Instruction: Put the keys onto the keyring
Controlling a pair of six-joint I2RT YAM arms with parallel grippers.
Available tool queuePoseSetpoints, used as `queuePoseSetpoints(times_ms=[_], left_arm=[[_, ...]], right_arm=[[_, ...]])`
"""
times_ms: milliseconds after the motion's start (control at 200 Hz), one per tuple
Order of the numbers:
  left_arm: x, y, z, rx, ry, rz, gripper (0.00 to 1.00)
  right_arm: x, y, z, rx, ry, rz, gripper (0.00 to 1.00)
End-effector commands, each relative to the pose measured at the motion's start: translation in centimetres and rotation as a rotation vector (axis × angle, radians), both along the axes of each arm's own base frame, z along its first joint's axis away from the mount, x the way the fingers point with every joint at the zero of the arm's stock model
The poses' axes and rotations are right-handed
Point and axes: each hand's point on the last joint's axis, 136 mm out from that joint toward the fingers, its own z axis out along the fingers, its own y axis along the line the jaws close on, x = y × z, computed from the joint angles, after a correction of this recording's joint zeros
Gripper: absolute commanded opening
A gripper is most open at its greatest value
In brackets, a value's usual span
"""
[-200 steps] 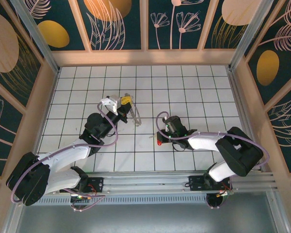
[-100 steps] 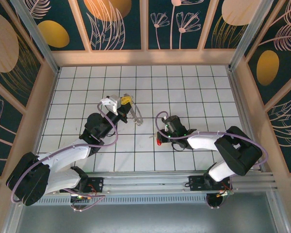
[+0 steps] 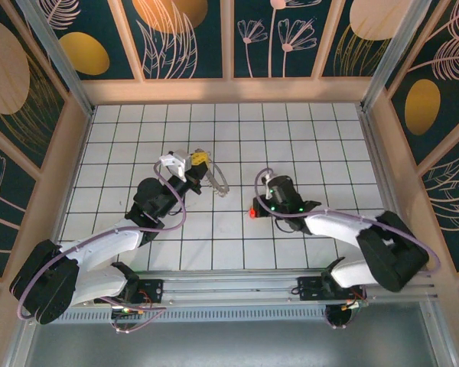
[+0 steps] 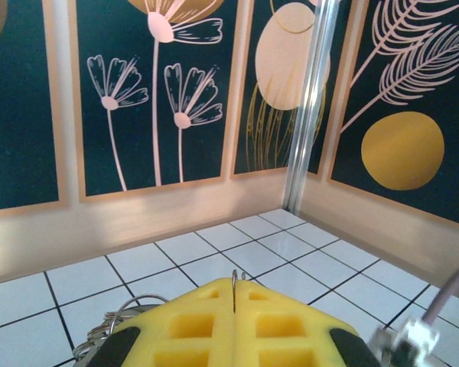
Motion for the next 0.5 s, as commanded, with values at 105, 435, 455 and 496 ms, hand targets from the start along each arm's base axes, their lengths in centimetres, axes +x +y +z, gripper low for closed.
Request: queuePoseSetpoints(times_ms=[105, 435, 455, 496], left_arm=[[-1.1, -1.1, 3.4, -0.048, -0.099, -0.084, 0.0], [-2.8, -4.1, 3.0, 0.001, -0.122, -0.282, 0.0], [-2.9, -4.2, 3.0, 0.003, -0.123, -0.294, 0.0], [-3.1, -4.6, 2.9, 0.011, -0.119, -0.316, 0.0]], right_arm=[[3.0, -1.1, 9.1, 0.131, -0.229, 0.002, 0.0], [2.4, -1.1, 17.5, 0.355, -0.477, 0.167, 0.0], [2.1, -1.0, 17.9, 0.367, -0.489, 0.181, 0.0], [1.7, -0.8, 18.5, 0.385, -0.512, 0.205, 0.0]])
